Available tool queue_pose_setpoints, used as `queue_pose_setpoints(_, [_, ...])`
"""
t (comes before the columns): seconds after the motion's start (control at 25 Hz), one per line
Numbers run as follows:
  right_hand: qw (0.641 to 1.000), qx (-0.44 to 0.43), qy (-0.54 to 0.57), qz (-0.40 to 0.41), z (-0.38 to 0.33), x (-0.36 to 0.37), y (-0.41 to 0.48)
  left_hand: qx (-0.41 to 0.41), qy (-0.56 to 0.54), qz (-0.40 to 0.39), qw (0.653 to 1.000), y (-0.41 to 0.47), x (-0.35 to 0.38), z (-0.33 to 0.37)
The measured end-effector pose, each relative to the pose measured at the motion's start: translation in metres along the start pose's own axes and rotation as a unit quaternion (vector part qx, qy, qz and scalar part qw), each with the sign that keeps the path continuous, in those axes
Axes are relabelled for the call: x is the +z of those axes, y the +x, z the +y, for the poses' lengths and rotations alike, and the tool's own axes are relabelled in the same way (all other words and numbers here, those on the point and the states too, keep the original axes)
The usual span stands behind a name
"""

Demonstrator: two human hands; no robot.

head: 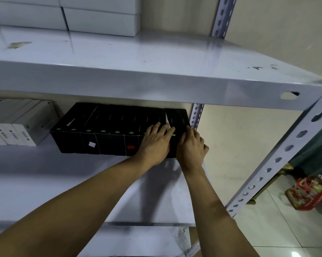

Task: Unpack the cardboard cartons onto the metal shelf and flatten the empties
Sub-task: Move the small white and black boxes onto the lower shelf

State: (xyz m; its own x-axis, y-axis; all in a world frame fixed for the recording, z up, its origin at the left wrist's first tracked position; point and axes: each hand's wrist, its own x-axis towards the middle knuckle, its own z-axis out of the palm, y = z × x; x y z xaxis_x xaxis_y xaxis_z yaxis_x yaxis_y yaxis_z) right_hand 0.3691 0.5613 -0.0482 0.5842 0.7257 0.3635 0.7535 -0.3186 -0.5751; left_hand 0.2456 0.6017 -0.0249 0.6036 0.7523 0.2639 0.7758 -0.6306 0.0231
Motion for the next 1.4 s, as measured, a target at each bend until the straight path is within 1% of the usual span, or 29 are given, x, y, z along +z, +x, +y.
queue_pose_setpoints(0.12, [1.0, 0.0, 0.015, -0.006, 0.006, -0.002, -0.011, -0.018, -0.001, 0.011, 1.0, -0.012, -0.003, 0.005])
queue_pose_setpoints(0.44, [0.998, 0.011, 0.06, -0.027, 0.005, -0.017, -0.042, -0.055, -0.08, 0.025, 0.995, -0.05, -0.012, 0.003])
queue_pose_setpoints(0.64, [0.993, -0.031, 0.112, 0.005, 0.003, -0.023, -0.069, -0.084, -0.145, 0.056, 0.984, -0.071, -0.024, 0.002])
queue_pose_setpoints(0.76, [0.989, -0.059, 0.136, 0.0, -0.001, -0.024, -0.074, -0.113, -0.177, 0.078, 0.975, -0.085, -0.031, 0.0])
queue_pose_setpoints(0.92, [0.984, -0.071, 0.162, -0.013, -0.013, -0.027, -0.081, -0.119, -0.188, 0.1, 0.97, -0.105, -0.035, -0.008])
queue_pose_setpoints(1.12, [0.972, -0.088, 0.209, -0.061, -0.038, -0.023, -0.096, -0.16, -0.185, 0.107, 0.964, -0.127, -0.037, -0.027])
queue_pose_setpoints(1.24, [0.967, -0.1, 0.215, -0.094, -0.054, -0.017, -0.106, -0.198, -0.183, 0.105, 0.957, -0.142, -0.042, -0.04])
queue_pose_setpoints(1.4, [0.96, -0.114, 0.22, -0.133, -0.08, -0.005, -0.121, -0.218, -0.186, 0.108, 0.952, -0.166, -0.048, -0.059])
